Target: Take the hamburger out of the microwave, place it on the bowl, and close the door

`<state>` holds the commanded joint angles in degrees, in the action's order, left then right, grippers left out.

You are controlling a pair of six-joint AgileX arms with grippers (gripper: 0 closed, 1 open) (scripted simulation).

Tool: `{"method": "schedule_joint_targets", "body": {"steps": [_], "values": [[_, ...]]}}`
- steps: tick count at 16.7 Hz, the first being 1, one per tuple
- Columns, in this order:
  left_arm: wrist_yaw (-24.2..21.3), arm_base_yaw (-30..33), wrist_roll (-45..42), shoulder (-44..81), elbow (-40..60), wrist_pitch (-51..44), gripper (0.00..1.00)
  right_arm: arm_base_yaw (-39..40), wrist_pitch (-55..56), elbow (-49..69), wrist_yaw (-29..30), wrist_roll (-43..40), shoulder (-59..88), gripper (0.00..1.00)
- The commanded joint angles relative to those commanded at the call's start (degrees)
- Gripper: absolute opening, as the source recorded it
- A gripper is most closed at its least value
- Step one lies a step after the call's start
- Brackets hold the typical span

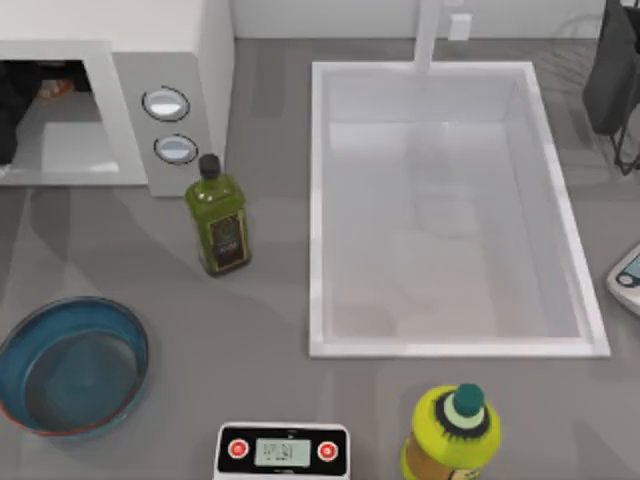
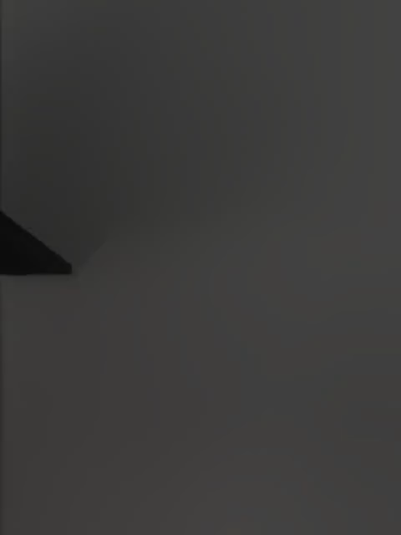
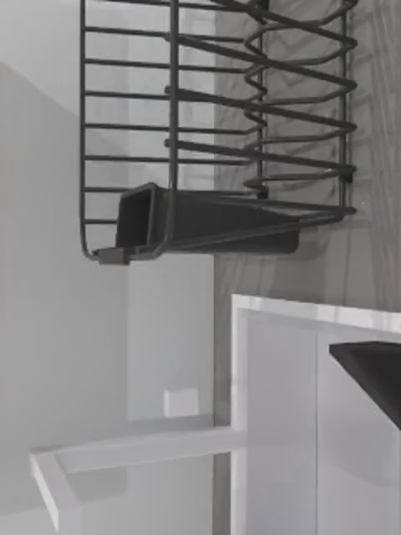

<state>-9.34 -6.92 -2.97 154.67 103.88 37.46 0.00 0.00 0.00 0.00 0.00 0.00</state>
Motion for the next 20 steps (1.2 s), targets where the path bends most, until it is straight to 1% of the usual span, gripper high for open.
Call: {"method": "schedule_joint_targets", "body": {"steps": [3,5,8,13,16,18,20], "values": [[-0.19,-0.21,-0.06,-0.91,-2.00,1.35,0.00,0.00,0.00,0.00,0.00,0.00,0.00,1.00],[-0.59,-0.64,-0.18,-2.77,-6.34,4.04,0.00,0.00,0.00,0.00,0.00,0.00,0.00,1.00],[-1.44,-1.57,-0.44,-7.02,-16.85,9.97,0.00,0.00,0.00,0.00,0.00,0.00,0.00,1.00],[-3.22,-3.51,-0.99,-15.70,-39.66,22.30,0.00,0.00,0.00,0.00,0.00,0.00,0.00,1.00],[-4.23,-4.60,-1.30,-20.41,-51.55,29.22,0.00,0.00,0.00,0.00,0.00,0.00,0.00,1.00],[-4.73,-5.15,-1.46,-22.88,-56.90,32.73,0.00,0.00,0.00,0.00,0.00,0.00,0.00,1.00],[-5.04,-5.49,-1.55,-24.42,-59.82,34.86,0.00,0.00,0.00,0.00,0.00,0.00,0.00,1.00]]}}
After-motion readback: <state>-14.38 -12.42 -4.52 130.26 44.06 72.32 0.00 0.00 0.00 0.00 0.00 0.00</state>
